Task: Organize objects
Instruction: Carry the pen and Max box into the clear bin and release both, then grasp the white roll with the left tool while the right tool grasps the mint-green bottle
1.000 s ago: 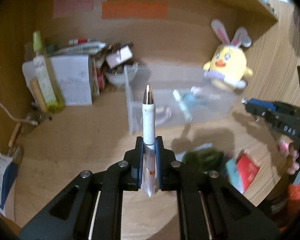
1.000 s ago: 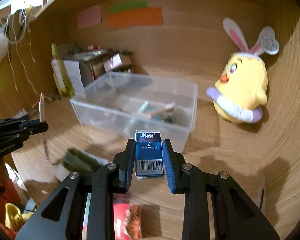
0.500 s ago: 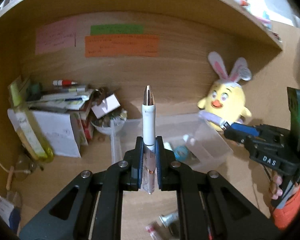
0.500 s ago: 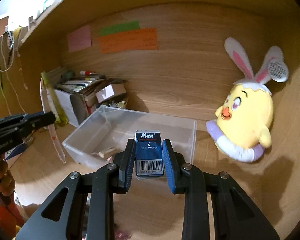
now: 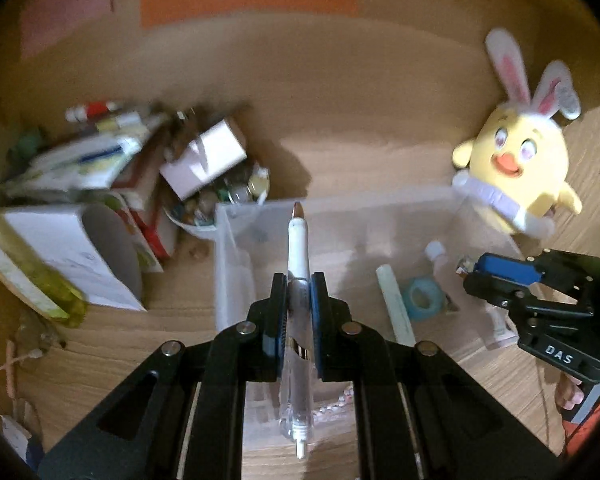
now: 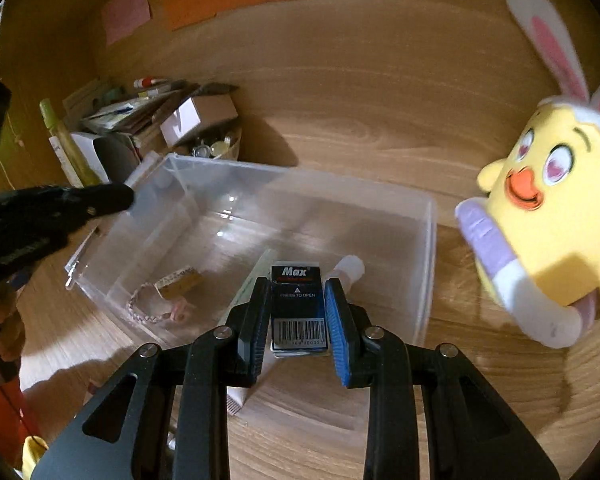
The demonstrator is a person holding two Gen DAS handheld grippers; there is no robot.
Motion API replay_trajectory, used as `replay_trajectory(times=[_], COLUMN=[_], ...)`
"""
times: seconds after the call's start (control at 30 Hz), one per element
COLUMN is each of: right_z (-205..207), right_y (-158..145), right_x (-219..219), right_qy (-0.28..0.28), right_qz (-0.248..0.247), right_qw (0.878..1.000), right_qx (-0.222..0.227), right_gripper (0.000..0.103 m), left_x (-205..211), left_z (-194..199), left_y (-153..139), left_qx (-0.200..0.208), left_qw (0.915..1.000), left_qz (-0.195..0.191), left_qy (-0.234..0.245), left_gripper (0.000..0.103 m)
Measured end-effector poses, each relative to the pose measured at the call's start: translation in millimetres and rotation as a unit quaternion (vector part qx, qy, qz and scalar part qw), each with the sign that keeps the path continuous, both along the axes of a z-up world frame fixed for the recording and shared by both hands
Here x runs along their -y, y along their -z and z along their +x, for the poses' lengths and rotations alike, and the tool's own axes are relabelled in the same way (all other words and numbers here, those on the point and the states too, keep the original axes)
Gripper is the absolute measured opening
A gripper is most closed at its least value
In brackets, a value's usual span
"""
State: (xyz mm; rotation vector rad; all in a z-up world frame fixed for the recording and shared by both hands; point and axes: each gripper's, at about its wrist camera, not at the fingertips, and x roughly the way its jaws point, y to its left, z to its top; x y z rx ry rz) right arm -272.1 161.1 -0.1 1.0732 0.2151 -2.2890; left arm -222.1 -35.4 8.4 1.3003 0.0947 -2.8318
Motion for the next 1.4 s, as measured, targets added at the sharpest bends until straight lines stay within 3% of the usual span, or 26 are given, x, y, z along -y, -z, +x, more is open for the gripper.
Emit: replay_trajectory(times=[0.27, 0.43, 0.57, 0.7, 0.8, 0.9, 1.07, 1.2, 1.4], right_z=[-1, 2, 9, 21, 43, 69, 105, 129, 165], right_y=[8, 2, -10, -25, -35, -36, -27, -16, -1], right_x=[-2, -6, -15, -25, -34, -37, -30, -22, -10], right_qy=[-0.008, -0.007, 0.006, 0.019, 0.026, 0.022, -0.009, -0.039, -0.059], right_qz=[-0.003, -0.007, -0.006, -0.019, -0.035, -0.036, -0.033, -0.040, -0.030], right_qw=[1.000, 1.000, 1.000, 0.999, 0.998, 0.997, 0.998, 0.998, 0.997], right_qx=[0.004, -0.004, -0.025, -0.037, -0.052, -0.061, -0.053, -0.030, -0.029], right_gripper=[0.026, 0.037, 0.039, 0.049, 0.056, 0.057, 0.058, 0.059, 0.063], left_x=[-19, -28, -29, -28, -22, -18, -12, -4, -1], left_z=[-14, -5, 12, 42, 68, 94, 130, 154, 189], left_y=[14, 2, -9, -20, -24, -23, -2, 22, 43], left_qx=[0.045, 0.032, 0.010, -0.016, -0.025, -0.031, -0.014, 0.014, 0.036], left_qw=[0.9988, 0.9992, 0.9998, 0.9998, 0.9996, 0.9993, 0.9996, 0.9997, 0.9990], left_qz=[0.002, 0.014, 0.014, -0.011, -0.012, -0.018, -0.022, -0.010, 0.018], left_qy=[0.019, 0.021, 0.014, 0.004, 0.001, -0.003, -0.008, -0.015, -0.019], left_gripper=[0.010, 0.015, 0.036, 0.057, 0.066, 0.072, 0.074, 0.074, 0.074])
